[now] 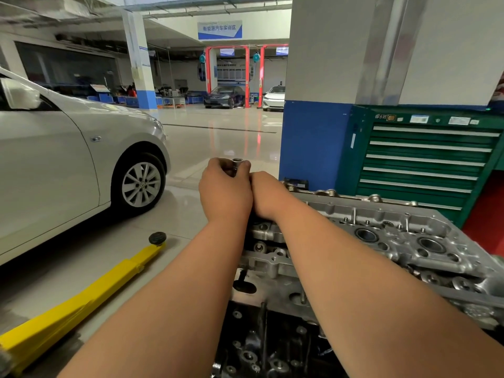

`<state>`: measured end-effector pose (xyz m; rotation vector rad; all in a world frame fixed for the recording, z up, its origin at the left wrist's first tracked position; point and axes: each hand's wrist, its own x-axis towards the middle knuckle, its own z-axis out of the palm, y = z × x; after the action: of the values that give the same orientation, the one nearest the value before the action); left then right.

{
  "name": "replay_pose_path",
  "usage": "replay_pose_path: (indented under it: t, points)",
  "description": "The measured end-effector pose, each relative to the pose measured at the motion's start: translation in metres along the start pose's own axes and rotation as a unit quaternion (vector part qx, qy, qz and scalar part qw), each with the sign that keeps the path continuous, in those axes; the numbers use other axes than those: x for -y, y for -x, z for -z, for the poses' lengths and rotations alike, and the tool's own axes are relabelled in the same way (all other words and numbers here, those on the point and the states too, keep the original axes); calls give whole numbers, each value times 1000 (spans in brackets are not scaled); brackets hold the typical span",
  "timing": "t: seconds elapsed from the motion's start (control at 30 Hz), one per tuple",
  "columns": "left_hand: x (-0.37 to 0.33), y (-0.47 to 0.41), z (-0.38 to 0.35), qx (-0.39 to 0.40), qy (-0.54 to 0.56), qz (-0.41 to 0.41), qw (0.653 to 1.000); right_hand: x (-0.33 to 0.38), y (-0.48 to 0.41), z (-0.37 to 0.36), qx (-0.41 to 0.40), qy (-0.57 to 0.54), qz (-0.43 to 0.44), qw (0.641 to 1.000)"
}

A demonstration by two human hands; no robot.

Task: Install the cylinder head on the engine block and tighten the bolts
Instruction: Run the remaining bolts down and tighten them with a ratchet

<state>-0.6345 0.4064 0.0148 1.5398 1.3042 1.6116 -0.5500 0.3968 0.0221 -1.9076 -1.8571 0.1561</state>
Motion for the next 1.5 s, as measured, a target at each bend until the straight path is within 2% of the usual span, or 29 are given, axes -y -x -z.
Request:
replay_pose_path:
  t: [0.2, 0.33, 0.47, 0.73, 0.87, 1.1, 1.27, 1.43, 1.5]
  points:
    - [1, 1, -1, 14, -10, -27, 999, -2, 2, 2, 5, -9, -3, 1000]
    - [-2, 2, -3, 22, 8, -15, 1000, -3, 1, -1, -14, -22, -11, 1000]
    - [-1, 0, -1, 6, 8, 3, 1000, 0, 0, -1, -4, 16, 0, 1000]
    - [1, 2, 2, 17, -25, -41, 999, 0, 4, 4, 14, -7, 23, 1000]
    - [0, 3, -1, 44, -26, -29, 998, -2, 5, 3, -7, -23, -1, 1000]
    - [-1, 0, 0, 15, -18, -2, 1000, 1, 0, 0, -16, 33, -17, 999]
    - [-1, 3, 3, 28, -37, -27, 999, 0, 3, 2, 10, -6, 11, 1000]
    - [-3, 3, -1, 54, -6, -6, 998, -3, 1, 0, -22, -44, -28, 998]
    - [-1, 1, -2, 41, -6, -4, 999, -2, 0, -3, -24, -22, -30, 999]
